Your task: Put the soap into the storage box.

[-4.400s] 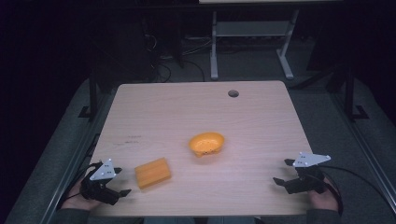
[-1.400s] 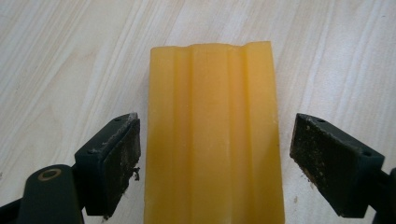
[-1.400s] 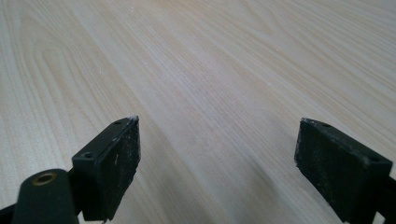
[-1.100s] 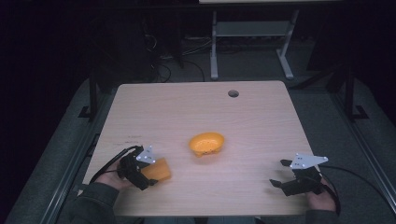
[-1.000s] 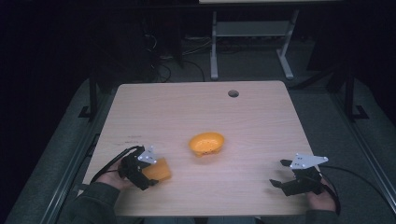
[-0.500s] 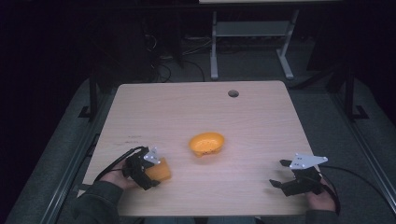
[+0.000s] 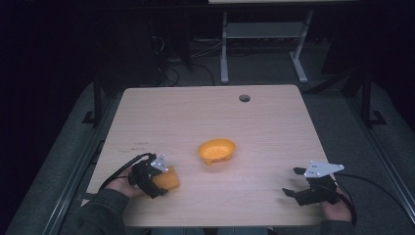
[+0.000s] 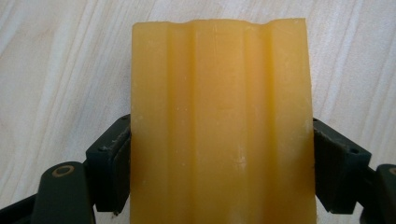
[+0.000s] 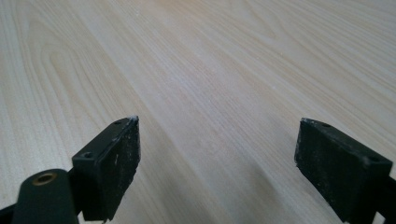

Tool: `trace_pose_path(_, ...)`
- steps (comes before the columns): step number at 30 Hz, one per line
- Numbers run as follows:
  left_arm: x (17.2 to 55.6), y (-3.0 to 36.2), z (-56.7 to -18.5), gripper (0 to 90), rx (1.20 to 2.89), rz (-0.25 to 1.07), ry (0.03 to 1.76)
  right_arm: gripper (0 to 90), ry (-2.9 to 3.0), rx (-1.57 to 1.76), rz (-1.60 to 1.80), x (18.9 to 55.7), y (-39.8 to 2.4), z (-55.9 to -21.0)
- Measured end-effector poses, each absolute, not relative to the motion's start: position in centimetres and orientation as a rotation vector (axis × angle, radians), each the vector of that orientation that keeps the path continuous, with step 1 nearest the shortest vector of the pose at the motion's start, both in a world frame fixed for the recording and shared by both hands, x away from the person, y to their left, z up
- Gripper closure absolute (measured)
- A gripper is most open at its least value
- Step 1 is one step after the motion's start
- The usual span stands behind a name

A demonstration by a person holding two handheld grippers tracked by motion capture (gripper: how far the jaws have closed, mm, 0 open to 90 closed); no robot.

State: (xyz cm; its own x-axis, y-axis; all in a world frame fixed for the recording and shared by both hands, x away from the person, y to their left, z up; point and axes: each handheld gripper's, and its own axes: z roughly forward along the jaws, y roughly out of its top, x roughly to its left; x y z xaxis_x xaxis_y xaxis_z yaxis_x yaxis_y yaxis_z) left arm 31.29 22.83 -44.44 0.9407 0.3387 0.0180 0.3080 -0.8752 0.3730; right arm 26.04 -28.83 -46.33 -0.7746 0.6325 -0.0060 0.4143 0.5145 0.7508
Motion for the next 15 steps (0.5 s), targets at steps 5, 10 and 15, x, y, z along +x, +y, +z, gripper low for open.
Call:
trace_pose_path(5, 31.2, 22.9, -44.1, 20.8, 2.703, 0.089, 0.462, 13.7, 2.466, 0.877, 1.133, 25.9, -28.9, -46.2)
trace_pose_path(10, 31.4, 22.5, -43.3, 20.9, 2.695, 0.101, 0.45, 13.7, 2.463, 0.882, 1.142, 26.0, -29.0, -46.2)
trace_pose_path(15, 31.7, 21.7, -42.5, 20.8, 2.707, 0.123, 0.41, 13.7, 2.463, 0.884, 1.15, 25.9, -29.0, -46.1)
